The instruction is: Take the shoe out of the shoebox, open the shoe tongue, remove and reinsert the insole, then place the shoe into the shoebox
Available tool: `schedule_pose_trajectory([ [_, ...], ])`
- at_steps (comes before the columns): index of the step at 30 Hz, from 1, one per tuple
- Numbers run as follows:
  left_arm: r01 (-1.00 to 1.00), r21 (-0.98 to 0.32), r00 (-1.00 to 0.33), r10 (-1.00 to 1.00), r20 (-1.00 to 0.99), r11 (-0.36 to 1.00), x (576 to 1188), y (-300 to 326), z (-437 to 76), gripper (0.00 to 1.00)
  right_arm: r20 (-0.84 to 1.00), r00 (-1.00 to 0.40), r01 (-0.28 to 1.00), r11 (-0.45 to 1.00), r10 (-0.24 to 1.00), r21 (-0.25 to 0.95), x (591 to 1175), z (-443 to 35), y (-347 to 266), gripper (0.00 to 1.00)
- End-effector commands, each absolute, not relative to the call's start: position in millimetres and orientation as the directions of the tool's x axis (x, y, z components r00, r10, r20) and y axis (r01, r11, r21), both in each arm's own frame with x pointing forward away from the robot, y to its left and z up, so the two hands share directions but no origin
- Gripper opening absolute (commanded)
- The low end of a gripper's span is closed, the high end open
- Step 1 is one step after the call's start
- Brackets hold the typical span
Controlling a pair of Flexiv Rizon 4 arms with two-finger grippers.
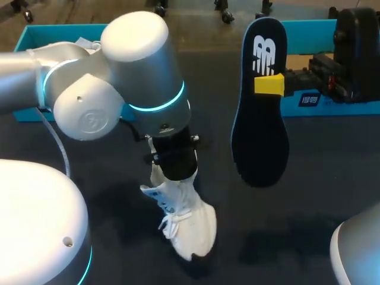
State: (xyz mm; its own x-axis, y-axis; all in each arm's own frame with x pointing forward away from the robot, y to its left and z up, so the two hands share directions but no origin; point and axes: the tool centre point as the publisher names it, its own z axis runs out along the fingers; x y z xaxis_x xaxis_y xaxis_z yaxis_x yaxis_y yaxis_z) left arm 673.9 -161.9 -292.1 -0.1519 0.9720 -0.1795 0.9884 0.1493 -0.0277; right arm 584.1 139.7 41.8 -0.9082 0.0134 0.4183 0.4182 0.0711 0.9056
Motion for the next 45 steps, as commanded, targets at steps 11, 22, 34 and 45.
schedule_pose_trajectory([
  [11, 0.998, -0.02, -0.055, 0.997, -0.059, 0.054, 660.8, -190.0, -325.1, 0.0, 0.421, -0.907, 0.42, 0.077, 0.01, 0.904, 588.6, 42.9, 143.7, 0.0],
  [22, 0.999, -0.045, 0.012, 1.0, -0.017, -0.013, 657.5, -192.6, -342.3, 0.0, 0.421, -0.907, 0.42, 0.077, 0.01, 0.904, 588.6, 42.9, 143.7, 0.0],
  [34, 0.997, -0.064, 0.032, 0.999, 0.007, -0.032, 663.4, -198.5, -360.6, 0.0, 0.421, -0.907, 0.42, 0.077, 0.01, 0.904, 588.6, 42.9, 143.7, 0.0],
  [45, 0.996, -0.076, 0.045, 0.999, -0.011, -0.045, 669.6, -205.4, -373.0, 0.0, 0.421, -0.907, 0.42, 0.077, 0.01, 0.904, 588.6, 42.9, 143.7, 0.0],
])
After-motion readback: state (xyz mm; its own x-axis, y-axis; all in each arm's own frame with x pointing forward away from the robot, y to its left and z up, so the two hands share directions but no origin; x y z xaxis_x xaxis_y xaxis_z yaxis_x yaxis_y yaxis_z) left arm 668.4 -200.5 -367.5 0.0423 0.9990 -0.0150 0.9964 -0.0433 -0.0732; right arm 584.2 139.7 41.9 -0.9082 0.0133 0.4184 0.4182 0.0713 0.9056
